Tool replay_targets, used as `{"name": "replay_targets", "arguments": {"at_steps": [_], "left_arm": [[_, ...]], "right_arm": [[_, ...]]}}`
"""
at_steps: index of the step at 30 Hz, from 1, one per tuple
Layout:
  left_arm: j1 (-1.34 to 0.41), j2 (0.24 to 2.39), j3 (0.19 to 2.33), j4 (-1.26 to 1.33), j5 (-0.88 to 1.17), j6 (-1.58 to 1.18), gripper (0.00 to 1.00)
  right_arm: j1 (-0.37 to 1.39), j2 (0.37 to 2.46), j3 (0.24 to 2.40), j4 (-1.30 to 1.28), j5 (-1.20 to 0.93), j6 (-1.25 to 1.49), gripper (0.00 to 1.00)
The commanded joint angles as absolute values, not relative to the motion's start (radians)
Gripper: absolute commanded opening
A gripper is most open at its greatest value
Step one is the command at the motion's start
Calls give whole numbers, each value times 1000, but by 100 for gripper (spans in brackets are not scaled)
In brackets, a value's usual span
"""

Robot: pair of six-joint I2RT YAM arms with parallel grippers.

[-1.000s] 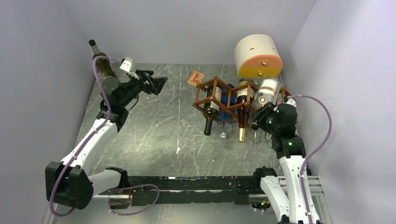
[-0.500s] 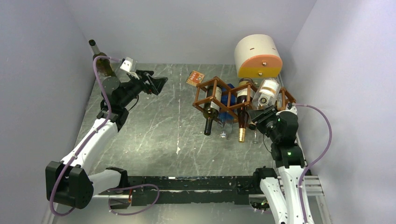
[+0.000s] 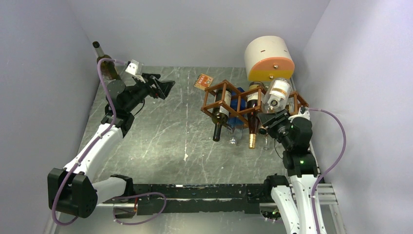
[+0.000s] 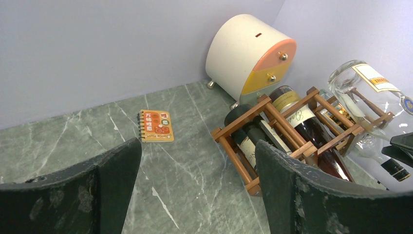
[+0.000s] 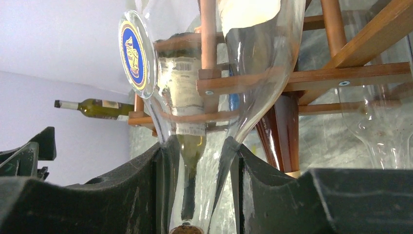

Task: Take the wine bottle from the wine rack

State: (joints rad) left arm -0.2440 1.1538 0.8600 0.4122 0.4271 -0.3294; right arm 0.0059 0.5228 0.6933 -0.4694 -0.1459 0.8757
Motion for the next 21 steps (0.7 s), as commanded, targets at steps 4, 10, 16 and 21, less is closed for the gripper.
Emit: {"name": "replay_targets", "arguments": {"at_steps": [4, 10, 16, 21], "left_arm": [[-253, 1151, 876, 418, 433, -324, 90], [-253, 1155, 876, 418, 434, -324, 90], [-253, 1151, 876, 417, 430, -321, 90], [-253, 1150, 875, 417, 429, -321, 90]], "right_arm": [[2, 506, 798, -208, -201, 805, 0], [1, 583, 875, -208, -302, 767, 0], [2, 639, 911, -168, -390, 791, 0], [2, 718, 943, -115, -516, 833, 0]]}}
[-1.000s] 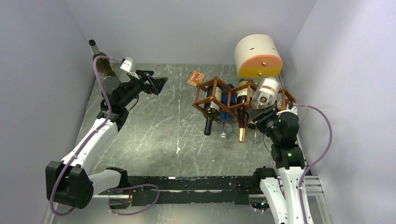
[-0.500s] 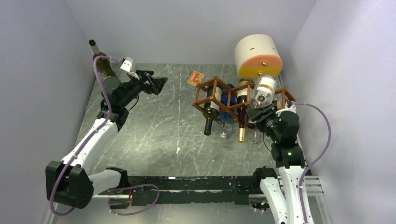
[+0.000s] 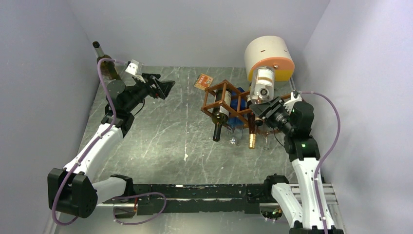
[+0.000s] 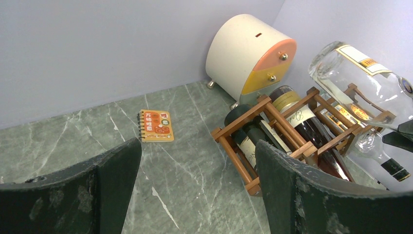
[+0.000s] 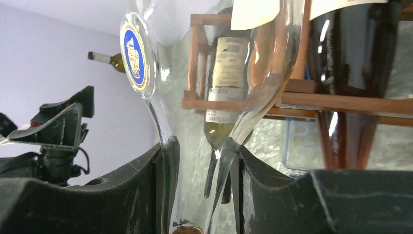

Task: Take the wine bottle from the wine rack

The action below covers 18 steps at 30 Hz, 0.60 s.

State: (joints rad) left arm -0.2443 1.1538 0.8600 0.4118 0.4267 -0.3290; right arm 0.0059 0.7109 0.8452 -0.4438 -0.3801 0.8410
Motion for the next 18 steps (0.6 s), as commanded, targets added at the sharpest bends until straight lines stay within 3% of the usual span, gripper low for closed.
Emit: {"name": "replay_targets", "arguments": {"at_steps": [1, 9, 18], "left_arm": [[-253, 1149, 874, 419, 428, -321, 90], [-253, 1150, 873, 431, 450, -316, 89], [-253, 1151, 877, 422, 448, -284, 89]], "right_arm": [[3, 730, 948, -106, -530, 838, 0], [45, 828, 944, 59, -616, 906, 0], [359, 990, 1058, 50, -446, 828, 0]]}}
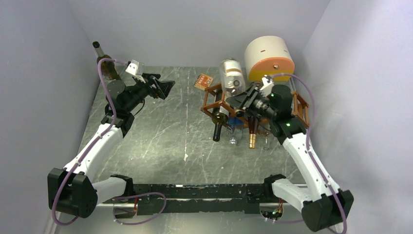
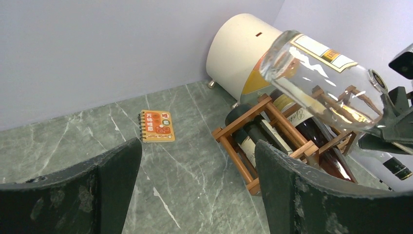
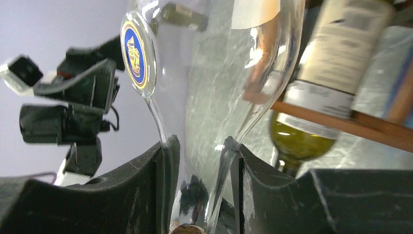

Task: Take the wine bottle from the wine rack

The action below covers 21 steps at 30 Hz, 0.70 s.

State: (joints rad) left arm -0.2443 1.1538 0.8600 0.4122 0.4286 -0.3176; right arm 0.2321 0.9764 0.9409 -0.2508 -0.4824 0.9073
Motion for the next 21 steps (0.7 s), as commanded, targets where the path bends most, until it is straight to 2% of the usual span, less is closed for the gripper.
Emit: {"name": "replay_targets", "arguments": {"at_steps": [1, 4, 7, 13, 16, 19, 21], "left_arm": [[-253, 1148, 878, 418, 445, -287, 90], [-253, 1130, 889, 389, 432, -270, 92], [-252, 1066, 908, 284, 314, -262, 92], [-250, 828, 805, 130, 280, -244, 94], [-251, 717, 727, 93, 374, -182, 94], [-261, 692, 667, 61, 604, -96, 83], [-296, 701, 656, 6, 673, -37, 83]], "right_arm": [[397, 1009, 1064, 59, -428, 825, 0], [483, 1075, 1093, 75, -395, 830, 0], [549, 1139, 1119, 86, -409, 851, 0], [627, 1211, 1117, 39, -436, 856, 0], [642, 1245, 1098, 12, -482, 877, 0], [665, 1266, 1085, -21, -511, 874, 0], [673, 1283, 1082, -47, -547, 863, 0]]}}
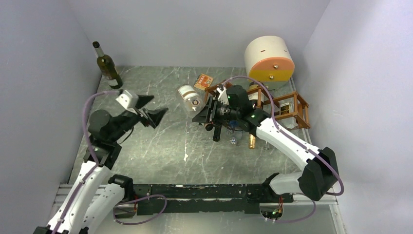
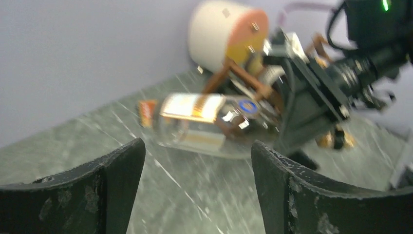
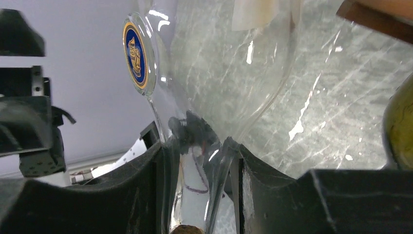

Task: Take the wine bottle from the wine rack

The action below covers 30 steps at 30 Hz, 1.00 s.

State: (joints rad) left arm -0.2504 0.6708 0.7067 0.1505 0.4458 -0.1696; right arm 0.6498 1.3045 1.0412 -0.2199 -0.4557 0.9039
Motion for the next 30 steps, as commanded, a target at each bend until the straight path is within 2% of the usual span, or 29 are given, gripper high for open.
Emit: {"name": "replay_targets", "arguments": {"at_steps": [1, 5, 7, 11, 18, 21, 30], "left_arm": [[-321, 701, 654, -22, 671, -3, 84], [-435, 682, 646, -77, 598, 147, 88], [-478, 686, 644, -91, 625, 253, 89], [-627, 741, 665, -128, 506, 415, 82], [-875, 920, 709, -208, 312, 637, 95], [-909, 954, 675, -128, 310, 651, 100], [-920, 1015, 605, 88, 317, 636, 100]], "right_arm": [[676, 1292, 1088, -83, -553, 848, 0], [700, 1307, 1105, -198, -557, 781, 0], [709, 1330, 1127, -277, -574, 735, 0], [724, 1374, 1156, -362, -592, 670, 0], [732, 1449, 1216, -516, -614, 544, 0], [738, 1456, 1213, -529, -641, 525, 0], [757, 1416, 1132, -461, -681, 567, 8]]}}
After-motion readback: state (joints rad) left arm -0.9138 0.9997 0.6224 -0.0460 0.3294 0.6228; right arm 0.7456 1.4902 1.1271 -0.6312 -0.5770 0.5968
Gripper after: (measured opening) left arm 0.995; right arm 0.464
